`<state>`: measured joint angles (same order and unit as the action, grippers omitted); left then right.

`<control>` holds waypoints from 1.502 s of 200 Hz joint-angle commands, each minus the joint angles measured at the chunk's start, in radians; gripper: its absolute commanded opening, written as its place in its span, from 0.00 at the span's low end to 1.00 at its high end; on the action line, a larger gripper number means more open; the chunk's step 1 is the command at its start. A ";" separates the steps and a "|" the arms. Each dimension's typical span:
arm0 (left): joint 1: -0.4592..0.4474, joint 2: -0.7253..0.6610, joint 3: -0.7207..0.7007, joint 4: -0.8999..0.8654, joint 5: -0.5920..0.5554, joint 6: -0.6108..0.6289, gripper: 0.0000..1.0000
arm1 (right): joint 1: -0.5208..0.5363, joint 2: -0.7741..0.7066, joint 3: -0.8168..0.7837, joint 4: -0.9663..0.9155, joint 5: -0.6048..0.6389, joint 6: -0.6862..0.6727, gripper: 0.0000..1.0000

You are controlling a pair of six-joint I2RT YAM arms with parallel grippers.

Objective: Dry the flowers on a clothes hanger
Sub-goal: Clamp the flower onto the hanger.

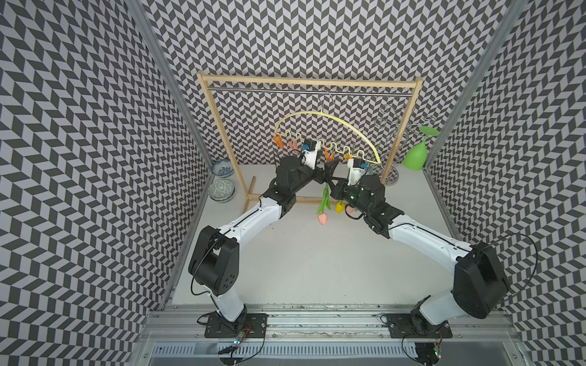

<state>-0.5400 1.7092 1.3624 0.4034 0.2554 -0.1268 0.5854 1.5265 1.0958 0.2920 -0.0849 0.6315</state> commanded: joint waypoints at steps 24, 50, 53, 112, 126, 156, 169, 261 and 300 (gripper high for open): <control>0.004 -0.057 -0.054 0.072 -0.021 -0.012 1.00 | -0.006 0.003 0.013 0.028 -0.029 -0.018 0.06; 0.004 -0.054 -0.059 0.076 -0.023 -0.033 1.00 | -0.006 -0.014 -0.003 0.003 -0.059 -0.019 0.12; 0.004 -0.053 -0.059 0.077 -0.022 -0.035 1.00 | -0.006 -0.017 -0.005 0.001 -0.061 -0.019 0.12; 0.002 -0.038 -0.066 0.081 -0.014 -0.087 1.00 | -0.003 -0.088 -0.100 0.013 -0.120 -0.032 0.27; 0.003 -0.032 -0.066 0.079 -0.039 -0.115 1.00 | -0.002 -0.109 -0.121 0.013 -0.142 -0.046 0.30; 0.003 -0.023 -0.066 0.077 -0.074 -0.159 1.00 | -0.001 -0.158 -0.162 -0.005 -0.232 -0.096 0.35; 0.003 -0.021 -0.067 0.072 -0.083 -0.167 1.00 | 0.001 -0.187 -0.185 -0.014 -0.281 -0.126 0.38; 0.003 -0.044 -0.110 0.014 -0.167 -0.178 1.00 | 0.011 -0.365 -0.231 -0.239 -0.390 -0.259 0.47; 0.003 -0.105 -0.156 -0.026 -0.210 -0.171 1.00 | 0.013 -0.447 -0.215 -0.381 -0.468 -0.305 0.51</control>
<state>-0.5400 1.6676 1.2285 0.4183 0.0849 -0.3084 0.5926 1.1324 0.8745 -0.0036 -0.4908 0.3767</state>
